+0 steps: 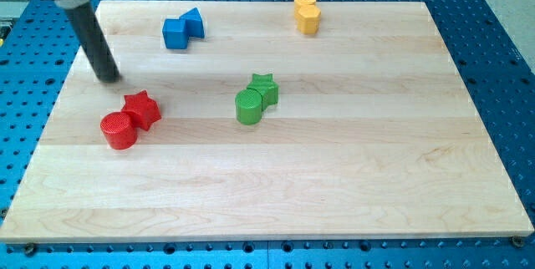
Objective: Slide the blue cube bottom of the blue triangle
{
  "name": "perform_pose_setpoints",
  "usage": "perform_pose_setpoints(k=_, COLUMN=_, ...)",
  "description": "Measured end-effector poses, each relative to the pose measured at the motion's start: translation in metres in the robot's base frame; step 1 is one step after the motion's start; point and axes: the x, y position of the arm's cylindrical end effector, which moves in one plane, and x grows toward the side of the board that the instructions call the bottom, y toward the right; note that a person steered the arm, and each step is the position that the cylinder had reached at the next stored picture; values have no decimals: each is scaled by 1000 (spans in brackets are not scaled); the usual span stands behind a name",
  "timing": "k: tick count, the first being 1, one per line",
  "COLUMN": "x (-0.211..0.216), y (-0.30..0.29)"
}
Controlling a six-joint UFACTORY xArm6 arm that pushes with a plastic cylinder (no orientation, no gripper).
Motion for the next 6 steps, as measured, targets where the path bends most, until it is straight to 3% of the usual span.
perform_pose_setpoints(k=1, x=-51, y=0)
perform_pose_setpoints(k=2, x=-68, y=31)
perform_pose_setpoints(k=3, x=-48, y=86)
perform_pose_setpoints(k=4, x=-48, y=64)
perform_pose_setpoints(k=6, x=-62, y=128)
